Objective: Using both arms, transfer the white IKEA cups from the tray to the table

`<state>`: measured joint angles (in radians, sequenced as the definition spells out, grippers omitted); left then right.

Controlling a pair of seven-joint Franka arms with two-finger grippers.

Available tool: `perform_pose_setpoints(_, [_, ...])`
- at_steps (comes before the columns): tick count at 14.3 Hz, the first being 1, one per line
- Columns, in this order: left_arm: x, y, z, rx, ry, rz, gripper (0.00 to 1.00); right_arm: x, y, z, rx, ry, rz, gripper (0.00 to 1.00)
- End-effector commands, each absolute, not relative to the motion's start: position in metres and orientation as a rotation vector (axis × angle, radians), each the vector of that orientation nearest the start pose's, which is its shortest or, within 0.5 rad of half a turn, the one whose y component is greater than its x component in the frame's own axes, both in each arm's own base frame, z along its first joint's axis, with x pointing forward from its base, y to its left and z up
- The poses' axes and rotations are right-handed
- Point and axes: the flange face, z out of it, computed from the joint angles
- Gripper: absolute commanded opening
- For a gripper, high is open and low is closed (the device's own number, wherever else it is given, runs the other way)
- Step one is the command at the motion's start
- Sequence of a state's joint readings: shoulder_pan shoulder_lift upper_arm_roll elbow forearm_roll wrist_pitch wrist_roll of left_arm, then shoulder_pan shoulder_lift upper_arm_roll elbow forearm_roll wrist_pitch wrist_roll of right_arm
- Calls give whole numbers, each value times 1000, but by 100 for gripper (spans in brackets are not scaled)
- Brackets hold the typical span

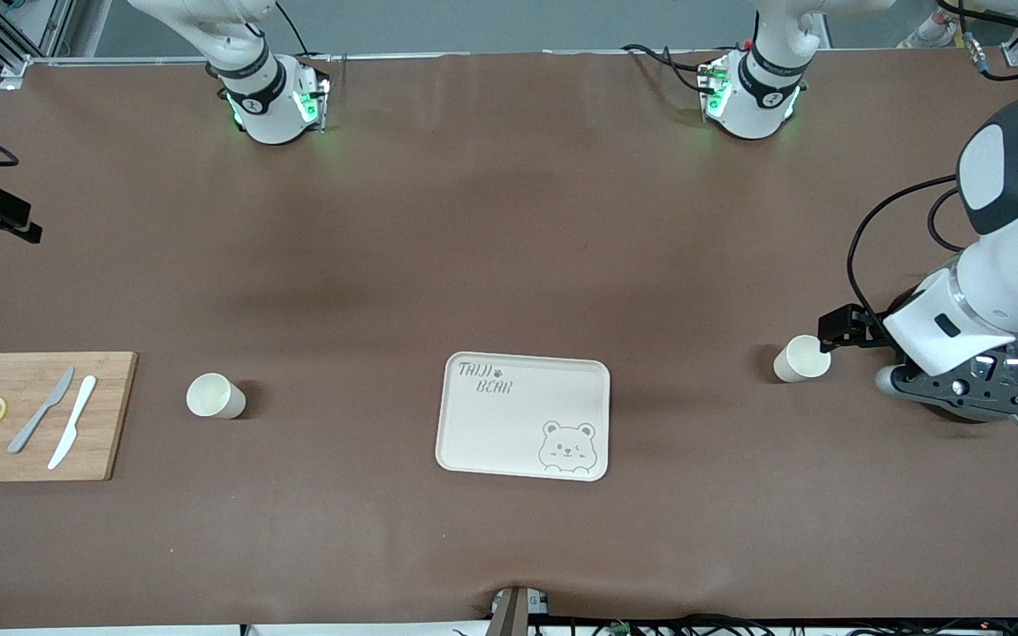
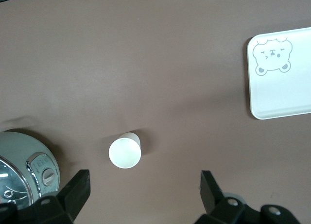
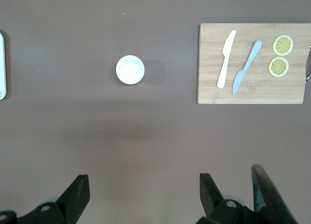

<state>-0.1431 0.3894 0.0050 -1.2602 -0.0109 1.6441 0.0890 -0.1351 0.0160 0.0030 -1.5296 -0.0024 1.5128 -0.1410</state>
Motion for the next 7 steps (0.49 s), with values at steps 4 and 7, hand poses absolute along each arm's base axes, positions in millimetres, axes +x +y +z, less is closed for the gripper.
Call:
perform_pose_setpoints(4, [659,-95,548,-3066,402,8,100,542,-75,636,-3151,10,17,100])
perform_pose_setpoints(7, [659,-95,547,-3066,402,10,100,543,-73,637,-3155,6,5,100])
